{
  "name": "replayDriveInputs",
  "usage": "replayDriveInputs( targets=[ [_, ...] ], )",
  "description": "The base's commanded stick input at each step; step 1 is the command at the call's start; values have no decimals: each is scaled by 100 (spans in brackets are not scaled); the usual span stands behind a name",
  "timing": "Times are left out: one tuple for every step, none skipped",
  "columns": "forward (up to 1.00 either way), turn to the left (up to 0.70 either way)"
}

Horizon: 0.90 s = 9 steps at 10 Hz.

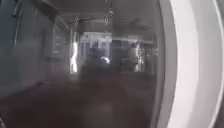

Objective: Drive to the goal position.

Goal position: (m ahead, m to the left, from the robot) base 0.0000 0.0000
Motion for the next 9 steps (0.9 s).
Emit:
replayDriveInputs(
  targets=[
    [0,45],
    [0,45],
    [0,45],
    [0,45],
    [0,45],
    [0,45],
    [0,45],
    [0,45],
    [0,45]
  ],
)
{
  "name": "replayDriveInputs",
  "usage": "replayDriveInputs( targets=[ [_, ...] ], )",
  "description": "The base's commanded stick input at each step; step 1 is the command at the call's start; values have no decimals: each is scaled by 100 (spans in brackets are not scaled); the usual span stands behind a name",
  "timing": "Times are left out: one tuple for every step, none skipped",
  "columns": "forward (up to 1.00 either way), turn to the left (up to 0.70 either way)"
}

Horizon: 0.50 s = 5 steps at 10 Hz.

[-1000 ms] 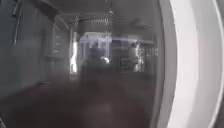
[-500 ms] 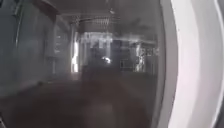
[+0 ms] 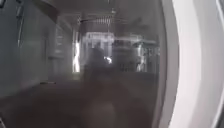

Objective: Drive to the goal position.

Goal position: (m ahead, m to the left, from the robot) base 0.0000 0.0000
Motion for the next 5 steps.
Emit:
replayDriveInputs(
  targets=[
    [0,45],
    [0,45],
    [0,45],
    [0,45],
    [0,45]
  ],
)
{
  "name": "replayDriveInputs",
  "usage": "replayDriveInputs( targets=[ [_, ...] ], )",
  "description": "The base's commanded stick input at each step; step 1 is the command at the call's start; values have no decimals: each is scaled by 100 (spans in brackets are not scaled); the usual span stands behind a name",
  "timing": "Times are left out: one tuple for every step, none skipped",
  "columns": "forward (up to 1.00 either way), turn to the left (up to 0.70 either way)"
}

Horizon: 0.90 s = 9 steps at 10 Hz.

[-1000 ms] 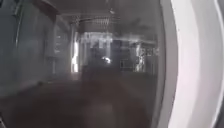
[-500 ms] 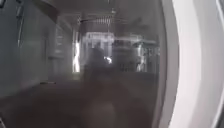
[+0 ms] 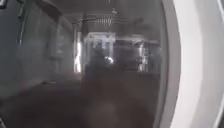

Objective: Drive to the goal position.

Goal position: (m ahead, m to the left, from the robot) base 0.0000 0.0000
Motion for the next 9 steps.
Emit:
replayDriveInputs(
  targets=[
    [0,45],
    [0,45],
    [0,45],
    [0,45],
    [0,45],
    [0,45],
    [0,45],
    [0,45],
    [0,45]
  ],
)
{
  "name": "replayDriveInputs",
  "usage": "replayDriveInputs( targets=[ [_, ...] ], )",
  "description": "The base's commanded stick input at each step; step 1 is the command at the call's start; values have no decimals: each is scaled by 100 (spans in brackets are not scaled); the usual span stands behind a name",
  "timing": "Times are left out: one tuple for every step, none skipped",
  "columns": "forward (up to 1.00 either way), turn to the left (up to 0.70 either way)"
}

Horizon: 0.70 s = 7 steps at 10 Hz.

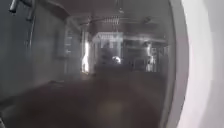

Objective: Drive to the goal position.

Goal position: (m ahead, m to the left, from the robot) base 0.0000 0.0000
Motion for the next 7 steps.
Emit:
replayDriveInputs(
  targets=[
    [0,45],
    [0,45],
    [0,45],
    [0,45],
    [0,44],
    [0,24],
    [0,0]
  ],
)
